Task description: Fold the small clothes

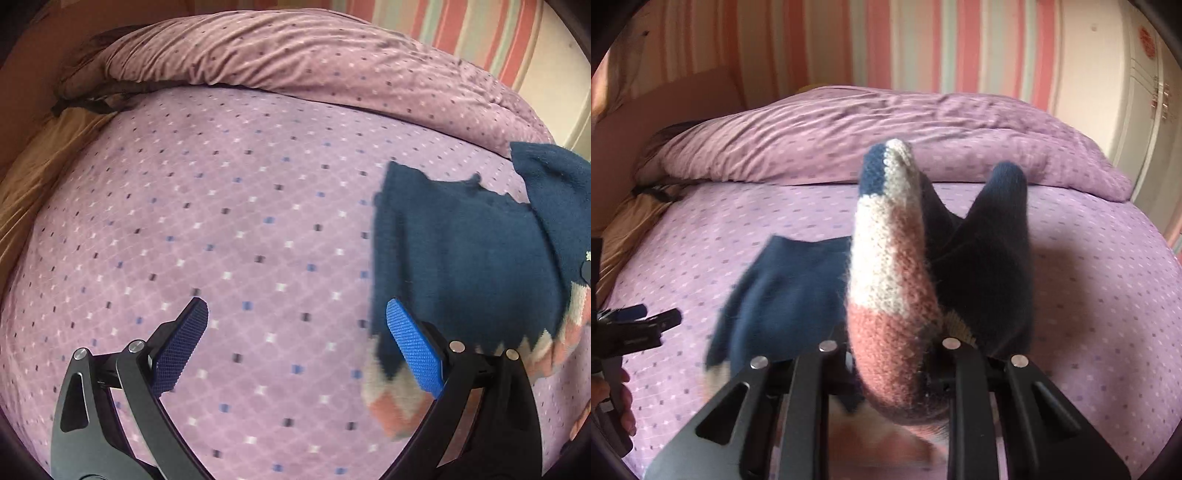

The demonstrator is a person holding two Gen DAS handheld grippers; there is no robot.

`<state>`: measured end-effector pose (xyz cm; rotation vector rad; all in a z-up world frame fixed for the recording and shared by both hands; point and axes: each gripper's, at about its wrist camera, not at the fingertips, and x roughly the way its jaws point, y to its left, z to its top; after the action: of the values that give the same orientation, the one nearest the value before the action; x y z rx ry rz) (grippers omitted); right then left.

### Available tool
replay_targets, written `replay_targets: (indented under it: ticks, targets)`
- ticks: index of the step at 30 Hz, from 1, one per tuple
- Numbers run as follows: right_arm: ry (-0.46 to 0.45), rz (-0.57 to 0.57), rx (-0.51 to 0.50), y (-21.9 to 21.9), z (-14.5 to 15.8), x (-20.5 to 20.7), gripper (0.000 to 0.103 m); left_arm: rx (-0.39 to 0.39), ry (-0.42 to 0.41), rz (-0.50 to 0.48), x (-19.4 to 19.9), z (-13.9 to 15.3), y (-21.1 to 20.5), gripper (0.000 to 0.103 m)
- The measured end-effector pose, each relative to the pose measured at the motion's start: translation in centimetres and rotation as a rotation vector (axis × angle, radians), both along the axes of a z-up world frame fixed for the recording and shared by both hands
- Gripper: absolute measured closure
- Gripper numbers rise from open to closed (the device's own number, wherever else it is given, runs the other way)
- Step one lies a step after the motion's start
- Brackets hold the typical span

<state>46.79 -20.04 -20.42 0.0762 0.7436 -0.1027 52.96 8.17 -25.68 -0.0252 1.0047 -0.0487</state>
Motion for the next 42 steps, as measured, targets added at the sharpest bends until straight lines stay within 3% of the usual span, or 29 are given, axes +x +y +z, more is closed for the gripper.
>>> replay_targets:
  ticks: [4, 10, 16, 23, 28, 31, 32, 37, 40, 42]
  targets:
    - [0.034, 0.086, -0.003, 4.9, -1.1, 0.7, 0.081, 0.026, -0.008, 0.008, 0.1, 0.1, 2.2, 0.006]
    - [0.155, 0.174, -0.037, 10.8, -6.5, 1.4, 0.081, 0.045, -0.015, 0.035, 0.0, 0.3, 5.4, 0.006]
    - [0.205, 0.173, -0.094, 12.7, -8.9, 2.0, 0.080, 0.062, -0.010, 0.062, -0.1, -0.5, 7.3, 0.006]
    - [0.226, 0.165, -0.147, 13.1, -8.4, 2.3, 0.077, 0.086, -0.010, 0.047, -0.6, -0.3, 6.9, 0.006]
    - [0.186, 0.208, -0.043, 12.2, -5.7, 1.5, 0.061, 0.100, -0.024, 0.033, -0.6, 0.8, 6.9, 0.006]
    - [0.127, 0.256, 0.056, 10.9, -3.0, 0.0, 0.035, 0.086, -0.030, 0.018, -0.4, 1.3, 7.0, 0.005]
    - [0.109, 0.269, 0.085, 10.3, -2.2, -0.6, 0.032, 0.082, -0.025, 0.017, -0.4, 1.3, 7.1, 0.005]
    - [0.016, 0.261, 0.158, 4.2, 1.0, -4.4, 0.029, 0.045, -0.032, 0.008, -0.7, 1.5, 7.4, 0.005]
    - [0.017, 0.166, 0.114, -0.1, -0.2, -5.1, 0.029, 0.037, -0.040, -0.009, -1.1, 1.5, 7.0, 0.005]
    - [0.050, 0.134, 0.106, -2.2, -1.7, -4.7, 0.051, 0.049, -0.044, -0.020, -1.5, 1.2, 6.5, 0.004]
